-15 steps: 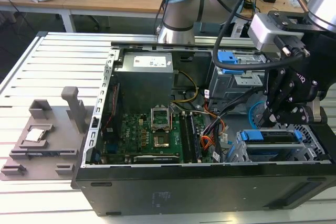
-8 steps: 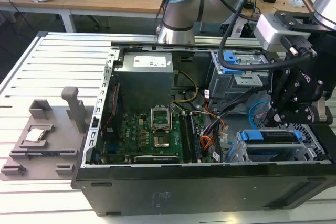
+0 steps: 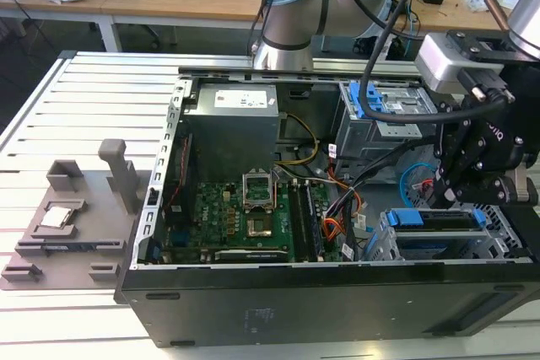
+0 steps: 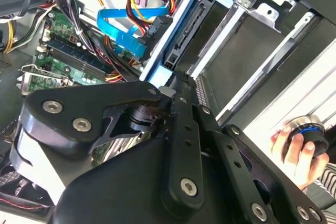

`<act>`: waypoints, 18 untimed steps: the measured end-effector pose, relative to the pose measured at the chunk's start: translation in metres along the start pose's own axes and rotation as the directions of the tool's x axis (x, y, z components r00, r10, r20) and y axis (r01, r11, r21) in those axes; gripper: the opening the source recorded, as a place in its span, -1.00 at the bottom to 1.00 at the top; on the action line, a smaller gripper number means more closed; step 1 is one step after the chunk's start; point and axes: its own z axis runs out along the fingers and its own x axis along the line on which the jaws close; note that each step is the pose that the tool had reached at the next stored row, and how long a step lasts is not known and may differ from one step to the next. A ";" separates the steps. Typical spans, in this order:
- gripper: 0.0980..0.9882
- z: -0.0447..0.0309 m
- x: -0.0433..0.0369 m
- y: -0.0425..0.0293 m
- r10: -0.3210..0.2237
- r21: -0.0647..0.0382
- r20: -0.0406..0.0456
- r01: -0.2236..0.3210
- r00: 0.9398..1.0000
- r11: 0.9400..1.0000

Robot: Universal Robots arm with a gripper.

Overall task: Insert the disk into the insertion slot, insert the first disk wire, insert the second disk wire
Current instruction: 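Insert the disk into the insertion slot, then insert the first disk wire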

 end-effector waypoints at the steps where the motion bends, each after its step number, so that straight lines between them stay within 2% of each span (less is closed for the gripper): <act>1: -0.98 0.0019 0.0000 -0.0004 0.000 0.000 0.000 0.000 1.000 1.000; 4: -0.98 0.0064 -0.0001 -0.0012 0.000 0.000 -0.001 0.000 1.000 1.000; 17: -0.98 0.0068 -0.0001 -0.0015 0.000 0.000 -0.001 0.000 1.000 1.000; 18: -0.70 0.0068 -0.0001 -0.0015 0.000 0.000 -0.001 0.000 1.000 1.000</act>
